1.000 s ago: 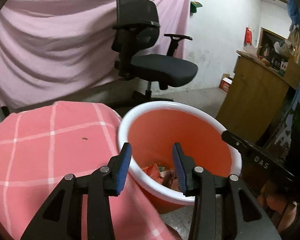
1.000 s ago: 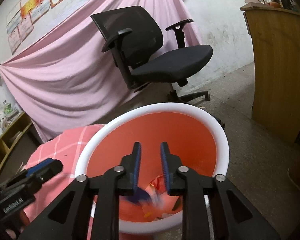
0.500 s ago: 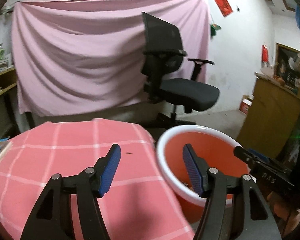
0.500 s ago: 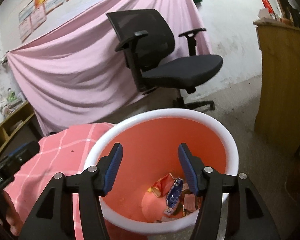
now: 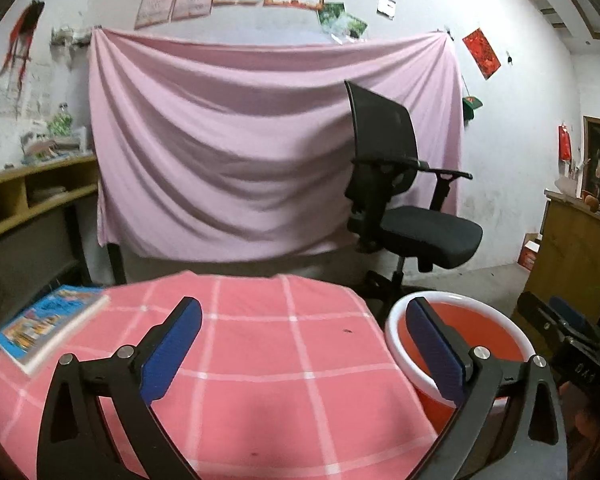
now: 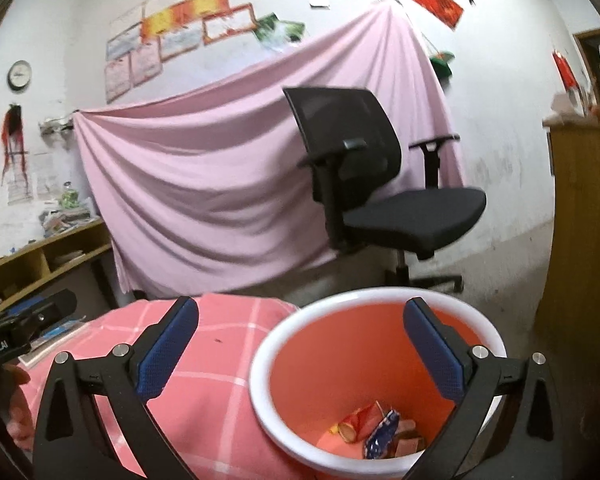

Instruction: Collect trash

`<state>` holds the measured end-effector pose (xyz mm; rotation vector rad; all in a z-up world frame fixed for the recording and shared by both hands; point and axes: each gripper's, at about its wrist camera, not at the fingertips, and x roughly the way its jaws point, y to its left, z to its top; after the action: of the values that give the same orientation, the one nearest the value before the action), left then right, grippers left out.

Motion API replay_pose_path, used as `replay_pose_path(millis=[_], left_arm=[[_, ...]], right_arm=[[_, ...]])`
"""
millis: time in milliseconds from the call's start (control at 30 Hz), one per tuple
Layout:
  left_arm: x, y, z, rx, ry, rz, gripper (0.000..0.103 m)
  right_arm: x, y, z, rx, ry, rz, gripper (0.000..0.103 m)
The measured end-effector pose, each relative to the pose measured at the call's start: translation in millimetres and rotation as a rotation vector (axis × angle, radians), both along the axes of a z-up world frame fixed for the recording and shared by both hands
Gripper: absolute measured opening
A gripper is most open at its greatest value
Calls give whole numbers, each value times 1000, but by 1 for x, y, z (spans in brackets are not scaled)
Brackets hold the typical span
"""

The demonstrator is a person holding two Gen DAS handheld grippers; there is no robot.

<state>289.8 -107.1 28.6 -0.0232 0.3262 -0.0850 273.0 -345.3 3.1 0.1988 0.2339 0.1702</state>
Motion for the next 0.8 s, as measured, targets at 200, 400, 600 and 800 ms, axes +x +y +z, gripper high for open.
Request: replay_pose_path(millis=[200, 400, 600, 800], left_arm=[[-25, 15, 5, -16, -38, 25, 101], [-50, 29, 9, -21, -64, 40, 101], [-78, 41, 9, -42, -92, 54, 101], [-117, 49, 6, -44, -141, 67, 101]], right_arm=[[-18, 4, 11, 26, -88, -33, 103], [-36, 8, 11, 41, -119, -58, 103], [-66, 19, 8, 25, -149, -51, 103], [-99, 33, 4, 19, -163, -44, 103]])
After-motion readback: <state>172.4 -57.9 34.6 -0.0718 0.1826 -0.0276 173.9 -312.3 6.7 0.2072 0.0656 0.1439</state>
